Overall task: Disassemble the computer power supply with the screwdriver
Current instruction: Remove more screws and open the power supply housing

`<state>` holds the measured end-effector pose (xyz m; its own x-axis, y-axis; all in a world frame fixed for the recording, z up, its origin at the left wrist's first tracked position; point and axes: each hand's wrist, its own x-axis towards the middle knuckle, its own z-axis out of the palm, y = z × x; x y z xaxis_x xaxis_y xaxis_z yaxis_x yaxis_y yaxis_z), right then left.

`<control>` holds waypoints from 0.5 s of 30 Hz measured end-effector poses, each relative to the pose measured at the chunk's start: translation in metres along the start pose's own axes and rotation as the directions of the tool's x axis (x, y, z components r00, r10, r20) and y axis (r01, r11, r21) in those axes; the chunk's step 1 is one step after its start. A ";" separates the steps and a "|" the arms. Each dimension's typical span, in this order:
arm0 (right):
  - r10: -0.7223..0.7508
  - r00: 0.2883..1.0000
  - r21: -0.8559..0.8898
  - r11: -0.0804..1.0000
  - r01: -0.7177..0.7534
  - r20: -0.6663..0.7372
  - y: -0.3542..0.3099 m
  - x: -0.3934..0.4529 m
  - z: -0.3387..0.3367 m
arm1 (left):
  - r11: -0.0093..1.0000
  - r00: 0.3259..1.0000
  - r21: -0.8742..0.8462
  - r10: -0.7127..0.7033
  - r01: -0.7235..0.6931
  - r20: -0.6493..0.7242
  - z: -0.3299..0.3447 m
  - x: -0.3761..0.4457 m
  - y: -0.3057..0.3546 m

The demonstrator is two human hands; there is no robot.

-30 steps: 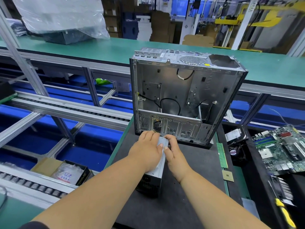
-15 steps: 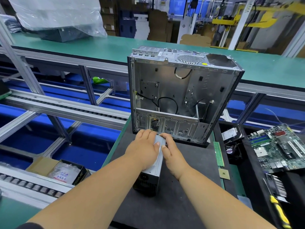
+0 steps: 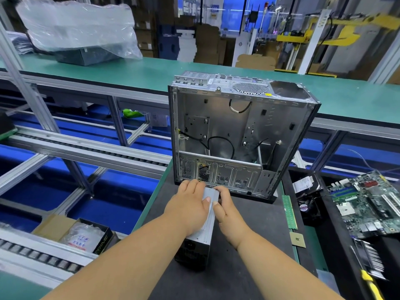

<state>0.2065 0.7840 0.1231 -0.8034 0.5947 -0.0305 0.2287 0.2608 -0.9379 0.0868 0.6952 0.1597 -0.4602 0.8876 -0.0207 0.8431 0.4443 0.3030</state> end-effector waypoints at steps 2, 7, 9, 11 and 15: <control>-0.007 1.000 -0.021 1.000 0.007 -0.002 -0.001 0.000 -0.001 | 1.000 1.000 0.004 0.002 -0.002 -0.006 0.000 0.000 0.000; -0.034 0.999 -0.065 0.997 0.034 -0.002 -0.004 -0.001 -0.001 | 1.000 1.000 0.013 -0.002 0.002 0.004 0.001 0.000 0.000; -0.039 0.999 -0.071 0.997 0.038 -0.006 -0.004 -0.002 -0.001 | 1.000 1.000 0.031 0.001 -0.001 0.002 0.001 0.000 0.000; -0.039 0.999 -0.073 0.997 0.038 -0.006 -0.005 -0.002 0.000 | 1.000 1.000 0.031 -0.004 0.004 -0.001 0.000 0.000 0.001; -0.047 0.999 -0.078 0.996 0.047 0.000 -0.007 -0.003 -0.001 | 1.000 1.000 0.026 -0.003 0.003 0.002 -0.002 -0.001 0.001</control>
<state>0.2078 0.7809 0.1302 -0.8132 0.5818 0.0135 0.2329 0.3466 -0.9087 0.0880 0.6945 0.1618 -0.4622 0.8864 -0.0239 0.8487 0.4500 0.2780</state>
